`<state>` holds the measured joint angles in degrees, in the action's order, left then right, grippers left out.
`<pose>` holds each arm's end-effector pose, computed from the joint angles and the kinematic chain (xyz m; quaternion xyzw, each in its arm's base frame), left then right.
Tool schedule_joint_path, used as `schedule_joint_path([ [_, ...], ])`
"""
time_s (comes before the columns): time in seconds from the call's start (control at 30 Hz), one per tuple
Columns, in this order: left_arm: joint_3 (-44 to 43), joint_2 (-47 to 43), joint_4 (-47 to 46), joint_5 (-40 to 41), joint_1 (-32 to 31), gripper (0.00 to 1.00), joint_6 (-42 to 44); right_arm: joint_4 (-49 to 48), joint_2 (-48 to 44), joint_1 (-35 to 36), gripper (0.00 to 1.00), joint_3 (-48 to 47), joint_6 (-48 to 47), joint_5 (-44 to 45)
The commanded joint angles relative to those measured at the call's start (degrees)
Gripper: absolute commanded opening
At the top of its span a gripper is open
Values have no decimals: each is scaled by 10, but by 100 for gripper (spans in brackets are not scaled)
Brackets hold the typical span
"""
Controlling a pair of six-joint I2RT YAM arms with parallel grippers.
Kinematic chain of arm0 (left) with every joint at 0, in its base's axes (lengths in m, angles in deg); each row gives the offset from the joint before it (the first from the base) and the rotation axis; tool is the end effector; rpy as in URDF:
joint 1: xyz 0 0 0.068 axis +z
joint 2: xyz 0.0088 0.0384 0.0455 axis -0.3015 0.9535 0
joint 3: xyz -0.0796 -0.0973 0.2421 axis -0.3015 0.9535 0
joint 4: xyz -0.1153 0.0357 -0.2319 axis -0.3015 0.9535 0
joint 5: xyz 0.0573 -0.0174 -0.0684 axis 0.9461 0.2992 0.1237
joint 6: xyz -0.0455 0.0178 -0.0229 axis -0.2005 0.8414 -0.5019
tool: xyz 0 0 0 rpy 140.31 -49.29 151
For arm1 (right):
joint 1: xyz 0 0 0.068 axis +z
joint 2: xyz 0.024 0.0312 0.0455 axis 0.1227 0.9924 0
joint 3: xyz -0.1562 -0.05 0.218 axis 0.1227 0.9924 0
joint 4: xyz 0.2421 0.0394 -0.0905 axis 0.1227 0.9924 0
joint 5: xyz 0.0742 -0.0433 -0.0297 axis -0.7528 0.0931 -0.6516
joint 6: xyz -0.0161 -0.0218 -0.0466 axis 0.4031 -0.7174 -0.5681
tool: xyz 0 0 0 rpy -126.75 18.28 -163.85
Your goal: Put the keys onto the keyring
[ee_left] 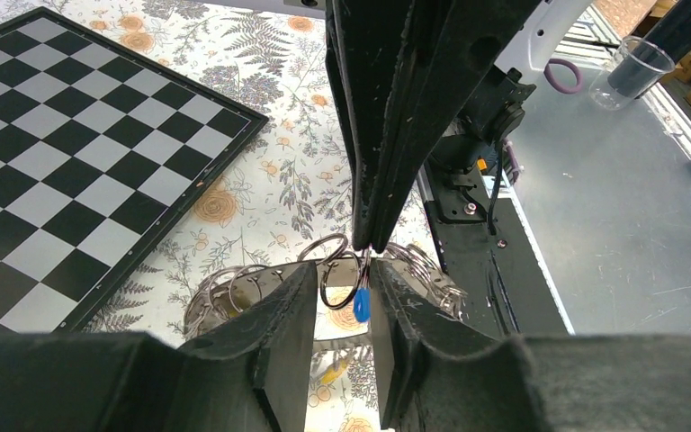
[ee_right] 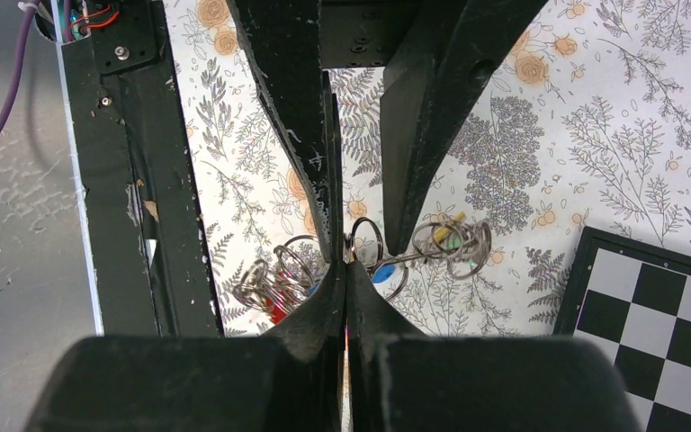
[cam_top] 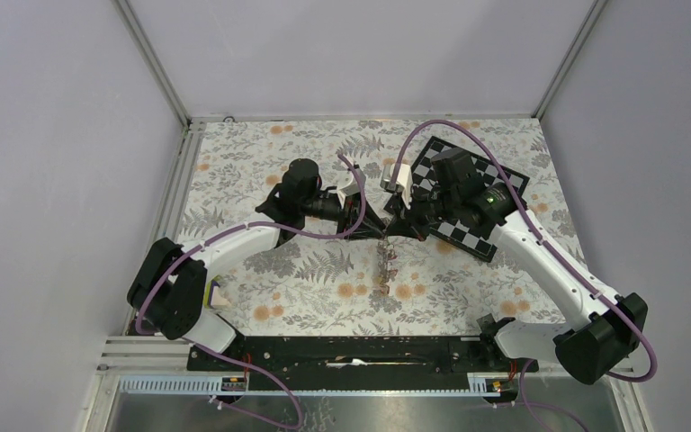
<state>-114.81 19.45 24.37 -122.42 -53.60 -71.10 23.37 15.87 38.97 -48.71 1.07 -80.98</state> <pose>0.2481 -0.2196 0.2811 0.5095 0.5362 -0.5568 0.3780 0.2097 0.1574 0.3506 -0.5549 0.6629 0.3165 0.3906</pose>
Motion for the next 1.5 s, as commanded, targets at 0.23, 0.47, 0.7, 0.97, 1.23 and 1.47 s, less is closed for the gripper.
schedule_joint_path([
  [0.23, -34, -24, -11, -30, -1, 34, 12, -13, -6, 8, 0, -22, -9, -9],
  [0.47, -37, -32, 6, -60, 4, 44, 39, -19, -10, 8, 0, -15, -9, -17],
  [0.7, -50, -48, 51, -124, 10, 48, 70, -34, -16, 3, 0, -7, -6, -42],
  [0.97, -58, -42, 81, -107, 9, 40, 97, -38, -16, -2, 0, -11, -3, -60],
  [1.23, -66, -33, 85, -92, 9, 40, 95, -37, -19, -3, 0, -9, -3, -63],
  [1.47, -66, -28, 85, -90, 9, 36, 91, -37, -20, -3, 0, -7, -4, -64],
])
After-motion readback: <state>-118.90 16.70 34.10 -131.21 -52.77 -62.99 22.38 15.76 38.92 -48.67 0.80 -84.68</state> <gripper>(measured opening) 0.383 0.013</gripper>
